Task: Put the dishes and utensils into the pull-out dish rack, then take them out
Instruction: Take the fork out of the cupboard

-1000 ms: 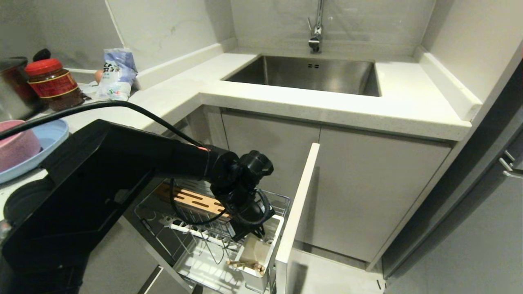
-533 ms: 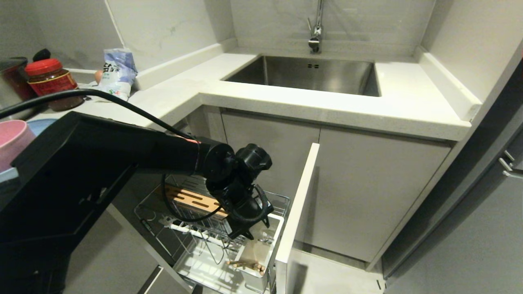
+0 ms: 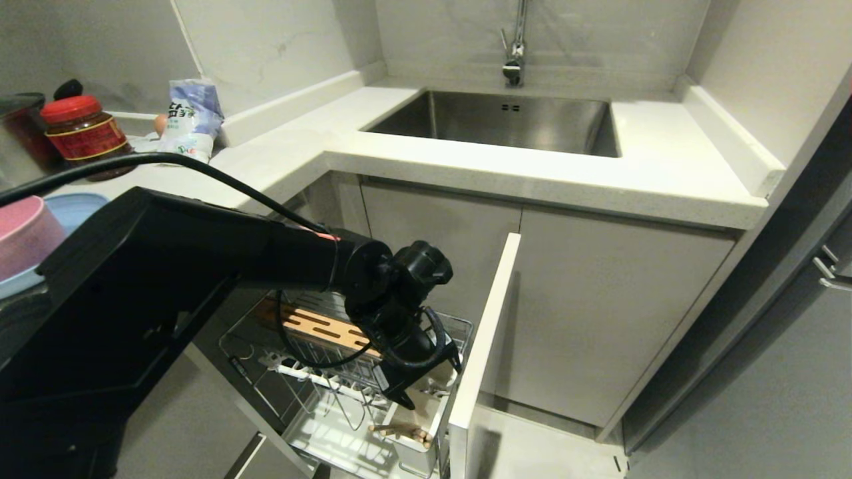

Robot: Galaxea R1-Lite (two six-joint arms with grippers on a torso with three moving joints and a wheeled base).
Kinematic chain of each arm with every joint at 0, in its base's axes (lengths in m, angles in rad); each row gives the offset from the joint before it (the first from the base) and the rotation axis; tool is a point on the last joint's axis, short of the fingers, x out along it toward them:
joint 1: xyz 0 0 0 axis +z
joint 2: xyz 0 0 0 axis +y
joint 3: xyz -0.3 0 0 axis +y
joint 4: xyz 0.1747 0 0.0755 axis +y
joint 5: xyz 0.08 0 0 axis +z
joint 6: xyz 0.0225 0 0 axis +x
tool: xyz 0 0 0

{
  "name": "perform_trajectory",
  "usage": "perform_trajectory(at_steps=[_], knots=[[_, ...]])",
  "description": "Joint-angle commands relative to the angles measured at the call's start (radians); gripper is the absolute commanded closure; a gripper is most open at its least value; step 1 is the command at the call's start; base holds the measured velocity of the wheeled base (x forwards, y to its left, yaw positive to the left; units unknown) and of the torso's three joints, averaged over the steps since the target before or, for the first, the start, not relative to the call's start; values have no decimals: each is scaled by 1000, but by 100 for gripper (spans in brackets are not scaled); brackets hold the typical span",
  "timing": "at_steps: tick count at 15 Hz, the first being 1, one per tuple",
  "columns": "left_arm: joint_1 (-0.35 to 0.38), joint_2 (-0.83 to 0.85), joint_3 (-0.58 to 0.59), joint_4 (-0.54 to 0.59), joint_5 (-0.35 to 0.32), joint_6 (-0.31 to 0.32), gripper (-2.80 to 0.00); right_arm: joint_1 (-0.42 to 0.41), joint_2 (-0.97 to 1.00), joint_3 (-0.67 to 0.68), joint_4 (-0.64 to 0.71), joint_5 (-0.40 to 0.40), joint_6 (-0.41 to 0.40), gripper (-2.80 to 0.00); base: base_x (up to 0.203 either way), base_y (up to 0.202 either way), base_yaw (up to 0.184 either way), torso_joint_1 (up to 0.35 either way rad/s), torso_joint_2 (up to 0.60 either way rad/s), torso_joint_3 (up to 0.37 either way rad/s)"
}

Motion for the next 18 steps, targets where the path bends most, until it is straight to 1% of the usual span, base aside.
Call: perform_trajectory(at_steps=[1,5,10,16,17,18], knots=[[-6,9,0,4,-3,-6,-280,0,-1,26,-1,0,0,0,0,0,0,0,0,0],[-9,16,0,4,-6,-12,-280,0,-1,26,-1,0,0,0,0,0,0,0,0,0],[-9,24,-1,2,-35,-12,-280,0,-1,26,-1,0,0,0,0,0,0,0,0,0],[-5,32,-1,0,-33,-11,-280,0,-1,26,-1,0,0,0,0,0,0,0,0,0],[-4,37,-2,-1,-32,-11,-243,0,-1,26,-1,0,1,0,0,0,0,0,0,0],[-3,38,-2,-1,-32,-11,0,0,-1,26,-1,0,0,0,0,0,0,0,0,0]])
